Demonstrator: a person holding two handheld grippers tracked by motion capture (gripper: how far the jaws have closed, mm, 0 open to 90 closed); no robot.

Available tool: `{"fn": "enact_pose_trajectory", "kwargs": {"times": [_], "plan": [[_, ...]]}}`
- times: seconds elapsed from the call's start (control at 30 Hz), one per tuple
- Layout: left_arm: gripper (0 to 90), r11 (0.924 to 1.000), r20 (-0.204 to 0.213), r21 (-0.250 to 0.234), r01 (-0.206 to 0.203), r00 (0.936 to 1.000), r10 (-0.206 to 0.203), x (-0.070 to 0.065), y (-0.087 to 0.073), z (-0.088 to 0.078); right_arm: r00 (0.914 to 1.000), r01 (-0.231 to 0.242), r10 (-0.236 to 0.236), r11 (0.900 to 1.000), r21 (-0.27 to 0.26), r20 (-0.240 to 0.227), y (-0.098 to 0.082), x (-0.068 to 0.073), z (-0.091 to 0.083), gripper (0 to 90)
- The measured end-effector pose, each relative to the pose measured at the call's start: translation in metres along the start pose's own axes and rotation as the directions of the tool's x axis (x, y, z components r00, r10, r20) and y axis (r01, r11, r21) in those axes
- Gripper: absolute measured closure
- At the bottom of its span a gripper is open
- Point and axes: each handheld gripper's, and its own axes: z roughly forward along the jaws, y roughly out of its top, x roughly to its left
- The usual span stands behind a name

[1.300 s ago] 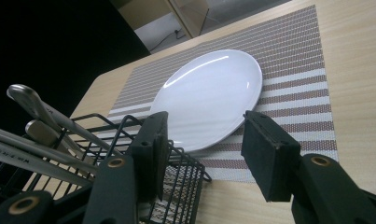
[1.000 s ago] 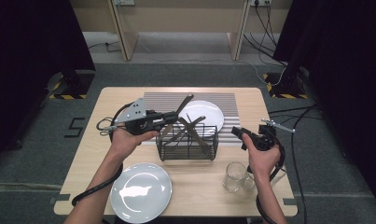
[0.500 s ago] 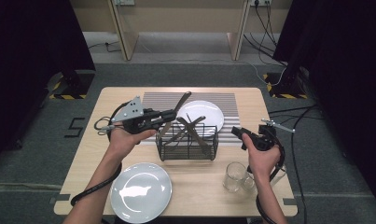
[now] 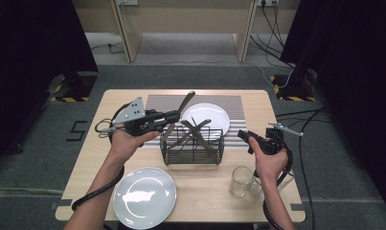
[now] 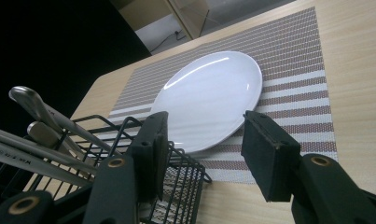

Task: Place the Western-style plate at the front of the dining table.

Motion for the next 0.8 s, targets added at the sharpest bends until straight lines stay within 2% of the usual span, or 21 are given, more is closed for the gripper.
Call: {"fn": "enact_pose_trajectory", "kwargs": {"times": [0.8], "plan": [[83.1,1.0,-0.024,-0.003,0.002,0.9997,-0.002,0.004,0.003,-0.011,1.0,0.002,-0.002,1.0,0.004,0.0,-0.001,0.001,0.002,50.9]]}}
